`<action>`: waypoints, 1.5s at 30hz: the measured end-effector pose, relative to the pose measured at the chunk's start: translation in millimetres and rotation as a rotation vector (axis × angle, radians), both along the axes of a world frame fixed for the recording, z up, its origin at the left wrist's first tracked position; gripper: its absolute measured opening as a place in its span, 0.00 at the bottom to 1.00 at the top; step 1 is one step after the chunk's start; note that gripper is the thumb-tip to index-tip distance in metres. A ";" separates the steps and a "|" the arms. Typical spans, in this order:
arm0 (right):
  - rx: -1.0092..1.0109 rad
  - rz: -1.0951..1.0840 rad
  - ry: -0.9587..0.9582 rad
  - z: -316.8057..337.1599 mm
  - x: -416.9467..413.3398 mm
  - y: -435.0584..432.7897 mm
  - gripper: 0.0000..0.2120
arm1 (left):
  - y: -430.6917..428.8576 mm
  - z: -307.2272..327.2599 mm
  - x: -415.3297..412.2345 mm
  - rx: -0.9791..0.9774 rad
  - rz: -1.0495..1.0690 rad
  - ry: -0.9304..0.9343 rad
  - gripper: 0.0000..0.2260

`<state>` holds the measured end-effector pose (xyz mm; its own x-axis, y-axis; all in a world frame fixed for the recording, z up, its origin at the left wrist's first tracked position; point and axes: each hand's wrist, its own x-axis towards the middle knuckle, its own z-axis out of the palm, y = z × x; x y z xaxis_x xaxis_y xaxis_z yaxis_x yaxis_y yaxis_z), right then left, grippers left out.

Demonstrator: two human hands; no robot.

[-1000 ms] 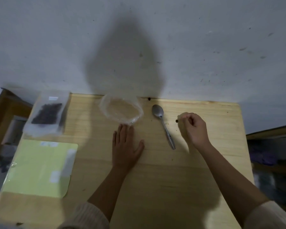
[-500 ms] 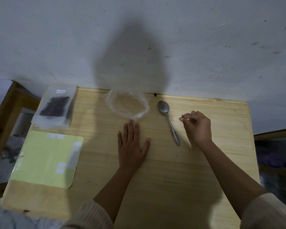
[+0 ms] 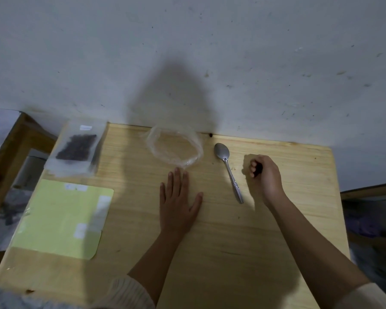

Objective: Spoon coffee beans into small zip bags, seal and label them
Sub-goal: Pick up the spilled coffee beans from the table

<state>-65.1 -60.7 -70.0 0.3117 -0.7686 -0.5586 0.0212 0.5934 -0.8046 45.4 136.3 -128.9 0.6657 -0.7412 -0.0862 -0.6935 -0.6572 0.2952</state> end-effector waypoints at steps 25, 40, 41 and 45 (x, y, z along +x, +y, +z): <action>-0.641 0.311 0.493 -5.2 86.6 -5.5 0.22 | 0.1 0.3 2.1 -0.002 -0.021 0.004 0.32; -0.632 0.282 0.840 -10.2 123.3 0.4 0.07 | -0.8 1.0 2.7 -0.026 -0.017 0.010 0.32; -0.625 0.272 0.847 -10.2 124.5 0.3 0.07 | -0.8 1.2 2.5 -0.026 -0.017 0.009 0.32; -0.618 0.260 0.863 -9.5 126.6 2.1 0.05 | -1.2 0.8 2.2 -0.031 -0.010 0.014 0.31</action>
<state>61.5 -58.6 -79.5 0.1938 -0.9588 -0.2075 -0.7605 -0.0132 -0.6492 47.6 135.1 -128.1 0.6571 -0.7504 -0.0719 -0.6959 -0.6405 0.3249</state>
